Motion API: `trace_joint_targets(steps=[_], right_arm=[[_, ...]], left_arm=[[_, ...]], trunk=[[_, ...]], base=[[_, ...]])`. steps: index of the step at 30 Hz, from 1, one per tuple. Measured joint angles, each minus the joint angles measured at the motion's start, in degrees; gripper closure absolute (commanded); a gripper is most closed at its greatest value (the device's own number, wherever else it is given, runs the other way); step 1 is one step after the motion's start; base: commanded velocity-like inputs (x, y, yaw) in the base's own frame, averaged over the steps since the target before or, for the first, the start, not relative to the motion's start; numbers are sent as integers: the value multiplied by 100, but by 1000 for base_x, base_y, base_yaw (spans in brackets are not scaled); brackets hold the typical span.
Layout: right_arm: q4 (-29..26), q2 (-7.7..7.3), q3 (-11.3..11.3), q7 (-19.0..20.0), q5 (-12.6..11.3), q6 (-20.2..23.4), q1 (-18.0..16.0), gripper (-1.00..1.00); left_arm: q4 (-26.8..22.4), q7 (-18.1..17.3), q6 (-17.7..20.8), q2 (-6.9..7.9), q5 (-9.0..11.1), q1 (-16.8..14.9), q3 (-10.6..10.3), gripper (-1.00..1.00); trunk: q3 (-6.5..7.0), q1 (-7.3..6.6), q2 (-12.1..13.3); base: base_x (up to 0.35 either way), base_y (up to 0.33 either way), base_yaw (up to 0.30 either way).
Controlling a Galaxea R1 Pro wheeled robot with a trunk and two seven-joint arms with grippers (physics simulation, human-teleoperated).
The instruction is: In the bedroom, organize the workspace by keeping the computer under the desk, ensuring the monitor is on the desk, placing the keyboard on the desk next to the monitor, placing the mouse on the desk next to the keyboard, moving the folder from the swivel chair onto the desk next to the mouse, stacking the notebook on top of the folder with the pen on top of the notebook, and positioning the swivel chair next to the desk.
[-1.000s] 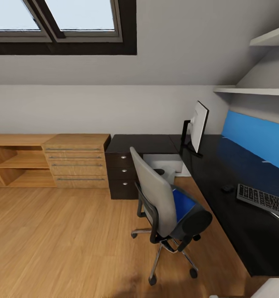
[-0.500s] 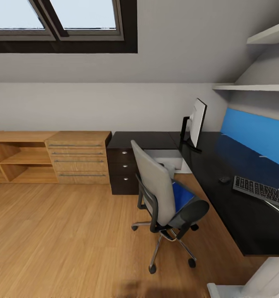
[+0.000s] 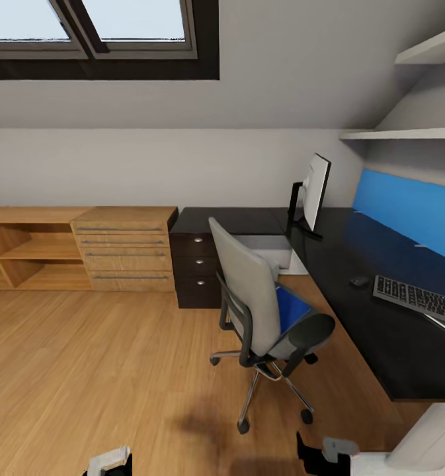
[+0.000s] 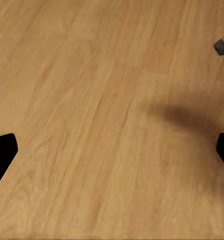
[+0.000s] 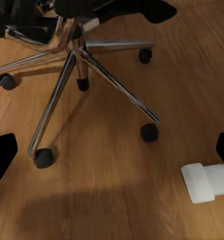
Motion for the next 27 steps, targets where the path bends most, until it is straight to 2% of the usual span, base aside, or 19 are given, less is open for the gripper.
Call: trace_joint_targets(steps=[1, 2, 4, 5, 6, 9, 10, 12, 15, 23, 26, 27], right_arm=[[-78, 0, -2, -25, -1, 179, -89, -100], [-244, 3, -1, -71, 1, 499, -241, -100], [-404, 7, -3, -113, -5, 821, -429, -100], [-521, 11, -2, -150, -7, 1130, -613, -100], [-629, 14, -6, -183, -15, 1579, -888, -100], [-768, 20, -10, -216, -16, 2124, -1170, -100], [-791, 19, -11, -220, -12, 2200, -1207, -100], [-809, 15, -19, -223, -7, 2264, -1237, -100], [-812, 0, -26, -221, -2, 2304, -1264, -100], [-829, -20, -58, -222, -2, 2310, -1268, -100], [-831, -43, -173, -230, -5, 2312, -1274, -100], [-833, -61, -282, -229, -7, 2312, -1280, -100]], left_arm=[[-246, 7, 230, -15, 13, 1, -2, -100], [-664, 19, 629, -63, 17, 1, -5, -100], [-1093, 31, 995, -137, 17, 0, -5, -100], [-1439, 37, 1310, -223, 15, -21, -10, -100], [-1902, 40, 1729, -345, 11, -176, -14, -100], [-2658, 15, 2267, -476, 16, -561, -10, -100], [-2769, 6, 2344, -493, 18, -619, -5, -100], [-2802, 2, 2402, -509, 14, -666, -6, -100], [-2565, -7, 2448, -492, 9, -707, -7, -100], [-2502, 12, 2449, -488, -6, -714, -14, -100], [-2475, 34, 2450, -489, -6, -714, -30, -100], [-2435, 40, 2450, -495, -8, -714, -34, -100]], trunk=[[-19, 22, -40], [-36, 44, -80], [-73, 88, -160], [-89, 110, -200], [-106, 132, -240], [-161, 198, -361], [-180, 220, -401], [-216, 264, -481], [-270, 330, -601], [-414, 506, -922], [-468, 572, -1042], [-486, 594, -1083]], base=[[0, 0, 0], [0, 0, 0], [0, 0, 0], [0, 0, 0], [0, 0, 0], [0, 0, 0], [0, 0, 0], [0, 0, 0], [0, 0, 0], [0, 0, 0], [0, 0, 0], [0, 0, 0]])
